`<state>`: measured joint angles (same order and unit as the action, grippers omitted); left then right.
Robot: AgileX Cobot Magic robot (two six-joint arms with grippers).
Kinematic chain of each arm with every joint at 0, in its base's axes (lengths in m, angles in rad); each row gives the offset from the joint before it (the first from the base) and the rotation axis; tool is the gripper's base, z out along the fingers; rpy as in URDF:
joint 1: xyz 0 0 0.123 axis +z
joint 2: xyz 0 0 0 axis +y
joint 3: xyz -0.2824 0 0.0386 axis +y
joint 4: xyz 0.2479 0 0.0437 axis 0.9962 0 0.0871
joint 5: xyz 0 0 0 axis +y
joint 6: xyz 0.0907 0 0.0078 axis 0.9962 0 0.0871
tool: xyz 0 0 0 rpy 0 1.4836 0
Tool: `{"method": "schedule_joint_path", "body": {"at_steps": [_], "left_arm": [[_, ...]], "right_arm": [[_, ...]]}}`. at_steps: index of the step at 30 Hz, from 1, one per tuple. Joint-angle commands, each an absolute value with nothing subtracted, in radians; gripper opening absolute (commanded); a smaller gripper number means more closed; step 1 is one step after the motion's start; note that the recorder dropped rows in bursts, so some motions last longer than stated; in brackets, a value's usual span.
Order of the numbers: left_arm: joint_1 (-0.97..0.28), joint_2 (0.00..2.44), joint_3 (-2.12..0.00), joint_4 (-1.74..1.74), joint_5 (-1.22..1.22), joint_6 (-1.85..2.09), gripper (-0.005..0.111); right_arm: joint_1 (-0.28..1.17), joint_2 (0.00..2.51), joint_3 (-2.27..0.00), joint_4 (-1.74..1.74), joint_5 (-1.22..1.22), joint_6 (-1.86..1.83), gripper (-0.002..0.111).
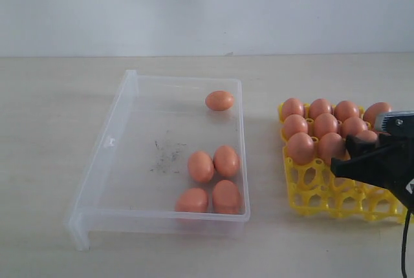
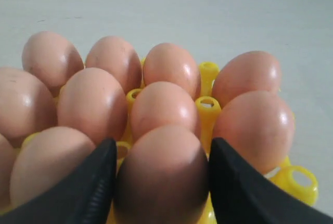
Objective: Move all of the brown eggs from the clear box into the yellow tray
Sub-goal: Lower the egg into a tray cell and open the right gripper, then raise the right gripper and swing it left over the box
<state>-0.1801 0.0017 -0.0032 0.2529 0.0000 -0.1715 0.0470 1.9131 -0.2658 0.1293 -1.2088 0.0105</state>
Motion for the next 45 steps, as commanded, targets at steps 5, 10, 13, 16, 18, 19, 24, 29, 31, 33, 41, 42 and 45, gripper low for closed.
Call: {"method": "schedule_joint_path", "body": {"at_steps": [5, 10, 13, 16, 18, 19, 24, 29, 31, 33, 41, 42, 45], "left_arm": [[-0.184, 0.000, 0.000, 0.251, 0.000, -0.170, 0.004], [-0.184, 0.000, 0.000, 0.251, 0.000, -0.170, 0.004], [-0.184, 0.000, 0.000, 0.251, 0.000, -0.170, 0.004], [-0.184, 0.000, 0.000, 0.251, 0.000, -0.170, 0.004], [-0.184, 0.000, 0.000, 0.251, 0.000, -0.170, 0.004], [-0.184, 0.000, 0.000, 0.251, 0.000, -0.170, 0.004], [-0.184, 0.000, 0.000, 0.251, 0.000, -0.170, 0.004], [-0.184, 0.000, 0.000, 0.251, 0.000, -0.170, 0.004], [-0.184, 0.000, 0.000, 0.251, 0.000, -0.170, 0.004], [-0.184, 0.000, 0.000, 0.251, 0.000, -0.170, 0.004], [-0.184, 0.000, 0.000, 0.251, 0.000, -0.170, 0.004], [-0.184, 0.000, 0.000, 0.251, 0.000, -0.170, 0.004], [-0.184, 0.000, 0.000, 0.251, 0.000, -0.170, 0.004]], "right_arm": [[0.039, 1.930, -0.272, 0.169, -1.221, 0.049, 0.000], [0.039, 1.930, -0.272, 0.147, -1.221, 0.069, 0.009], [0.039, 1.930, -0.272, 0.147, -1.221, 0.080, 0.036], [0.039, 1.930, -0.272, 0.147, -1.221, 0.098, 0.074], [0.039, 1.930, -0.272, 0.147, -1.221, 0.098, 0.083], [0.039, 1.930, -0.272, 0.147, -1.221, 0.098, 0.084], [0.039, 1.873, -0.267, 0.147, -1.221, 0.096, 0.084], [0.039, 1.748, -0.229, 0.172, -1.221, 0.091, 0.084], [0.039, 1.676, -0.211, 0.168, -1.221, 0.091, 0.084], [0.039, 1.604, -0.201, 0.074, -1.221, 0.096, 0.084], [0.063, 1.477, -0.266, -0.511, -1.221, 0.201, 0.077], [0.081, 1.477, -0.296, -0.584, -1.205, 0.209, 0.068], [0.142, 1.477, -0.377, -0.651, -1.025, 0.286, 0.035]]}}
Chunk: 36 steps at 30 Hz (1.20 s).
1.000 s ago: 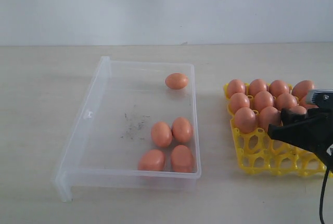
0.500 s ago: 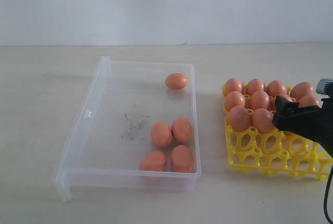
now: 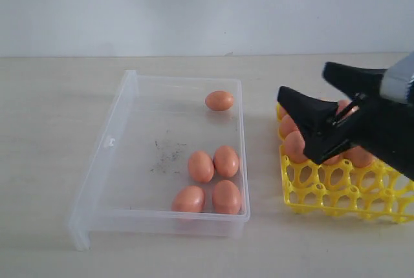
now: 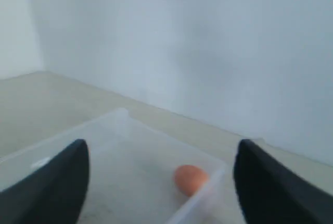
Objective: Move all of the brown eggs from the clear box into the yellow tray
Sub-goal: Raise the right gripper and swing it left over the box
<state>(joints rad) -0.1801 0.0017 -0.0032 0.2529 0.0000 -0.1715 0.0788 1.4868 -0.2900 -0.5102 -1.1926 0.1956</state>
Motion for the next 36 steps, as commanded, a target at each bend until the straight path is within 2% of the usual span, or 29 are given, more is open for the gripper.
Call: {"method": "schedule_joint_path", "body": {"at_steps": [1, 2, 3, 7, 11, 14, 16, 18, 20, 25, 28, 31, 33, 36], "left_arm": [[-0.184, 0.000, 0.000, 0.251, 0.000, -0.170, 0.004], [-0.184, 0.000, 0.000, 0.251, 0.000, -0.170, 0.004], [-0.184, 0.000, 0.000, 0.251, 0.000, -0.170, 0.004], [-0.184, 0.000, 0.000, 0.251, 0.000, -0.170, 0.004], [-0.184, 0.000, 0.000, 0.251, 0.000, -0.170, 0.004], [-0.184, 0.000, 0.000, 0.251, 0.000, -0.170, 0.004], [-0.184, 0.000, 0.000, 0.251, 0.000, -0.170, 0.004], [-0.184, 0.000, 0.000, 0.251, 0.000, -0.170, 0.004], [-0.184, 0.000, 0.000, 0.251, 0.000, -0.170, 0.004], [-0.184, 0.000, 0.000, 0.251, 0.000, -0.170, 0.004], [-0.184, 0.000, 0.000, 0.251, 0.000, -0.170, 0.004], [-0.184, 0.000, 0.000, 0.251, 0.000, -0.170, 0.004], [-0.184, 0.000, 0.000, 0.251, 0.000, -0.170, 0.004], [-0.184, 0.000, 0.000, 0.251, 0.000, -0.170, 0.004]], "right_arm": [[0.170, 1.477, -0.401, -0.654, -0.964, 0.321, 0.022], [0.199, 1.477, -0.435, -0.660, -0.879, 0.365, 0.007], [0.229, 1.477, -0.473, -0.678, -0.779, 0.432, 0.001], [0.349, 1.479, -0.653, -0.847, -0.354, 0.751, 0.003], [0.470, 1.479, -0.771, -0.841, -0.154, 0.835, 0.003], [0.537, 1.497, -0.839, -0.730, -0.010, 0.828, 0.016], [0.573, 1.529, -0.882, -0.667, 0.101, 0.763, 0.032], [0.600, 1.569, -0.913, -0.607, 0.173, 0.614, 0.038], [0.621, 1.597, -0.919, -0.541, 0.189, 0.395, 0.033], [0.660, 1.616, -0.923, -0.276, 0.152, -0.098, 0.009], [0.661, 1.627, -0.983, -0.140, 0.265, -0.240, 0.008], [0.642, 1.647, -1.069, -0.150, 0.425, -0.050, 0.016], [0.621, 1.652, -1.124, -0.143, 0.456, 0.085, 0.027], [0.618, 1.679, -1.194, -0.081, 0.530, 0.071, 0.043]]}}
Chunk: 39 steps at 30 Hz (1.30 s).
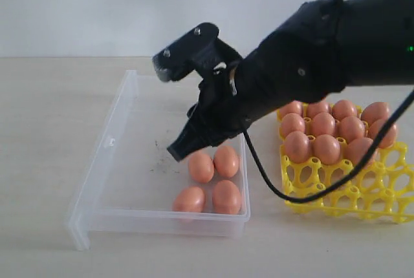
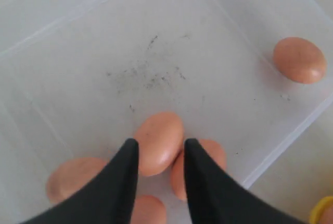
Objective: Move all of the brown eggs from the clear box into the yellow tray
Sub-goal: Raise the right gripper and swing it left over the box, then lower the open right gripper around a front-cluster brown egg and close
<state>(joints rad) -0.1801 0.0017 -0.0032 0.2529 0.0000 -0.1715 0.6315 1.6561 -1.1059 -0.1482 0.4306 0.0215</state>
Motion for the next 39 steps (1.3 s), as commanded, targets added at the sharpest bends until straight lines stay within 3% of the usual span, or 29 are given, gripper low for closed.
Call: {"method": "schedule_joint_path", "body": {"at_steps": [1, 5, 15, 33, 39], "left_arm": [[-0.184, 0.000, 0.000, 0.251, 0.000, -0.170, 0.004], [-0.184, 0.000, 0.000, 0.251, 0.000, -0.170, 0.004], [-0.184, 0.000, 0.000, 0.251, 0.000, -0.170, 0.004], [-0.184, 0.000, 0.000, 0.251, 0.000, -0.170, 0.004], [-0.184, 0.000, 0.000, 0.251, 0.000, -0.170, 0.004]], "right_arm": [[0.618, 1.704, -1.222, -0.048, 0.584, 0.069, 0.047], [0.607, 1.837, -1.330, 0.023, 0.794, 0.069, 0.047], [0.588, 2.017, -1.531, 0.020, 0.940, 0.060, 0.047], [0.568, 2.037, -1.559, -0.051, 0.947, 0.032, 0.047], [0.553, 2.039, -1.559, -0.011, 0.940, 0.032, 0.063]]}}
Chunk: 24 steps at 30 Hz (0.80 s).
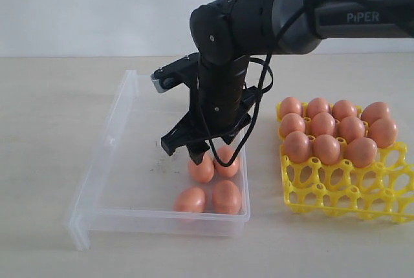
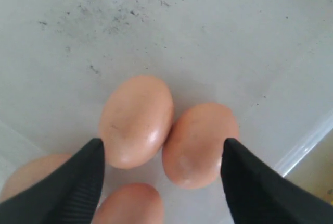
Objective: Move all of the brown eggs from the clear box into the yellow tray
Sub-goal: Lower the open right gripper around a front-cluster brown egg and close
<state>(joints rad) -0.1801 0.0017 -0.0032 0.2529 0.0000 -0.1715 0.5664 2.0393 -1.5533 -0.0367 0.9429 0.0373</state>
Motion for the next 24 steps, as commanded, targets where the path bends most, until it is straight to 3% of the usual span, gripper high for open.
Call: {"method": "schedule_joint_path", "body": {"at_steps": [1, 13, 15, 18, 20, 24], "left_arm": [[-0.184, 0.000, 0.000, 0.251, 0.000, -0.170, 0.004], [-0.184, 0.000, 0.000, 0.251, 0.000, -0.170, 0.004], [-0.184, 0.000, 0.000, 0.251, 0.000, -0.170, 0.004], [-0.184, 0.000, 0.000, 0.251, 0.000, -0.170, 0.004], [-0.184, 0.000, 0.000, 0.251, 0.000, -0.170, 0.004], [-0.184, 0.000, 0.000, 0.251, 0.000, -0.170, 0.004]], "right_arm": [[0.553, 2.046, -1.559, 0.000, 0.936, 0.032, 0.063], [0.519, 2.138, -1.561, 0.110, 0.853, 0.018, 0.062], [0.516, 2.148, -1.561, 0.107, 0.847, 0.019, 0.049], [0.516, 2.153, -1.561, 0.091, 0.882, 0.000, 0.018], [0.516, 2.153, -1.561, 0.067, 0.917, -0.028, 0.003], [0.516, 2.147, -1.561, 0.044, 0.866, -0.058, 0.000]]}}
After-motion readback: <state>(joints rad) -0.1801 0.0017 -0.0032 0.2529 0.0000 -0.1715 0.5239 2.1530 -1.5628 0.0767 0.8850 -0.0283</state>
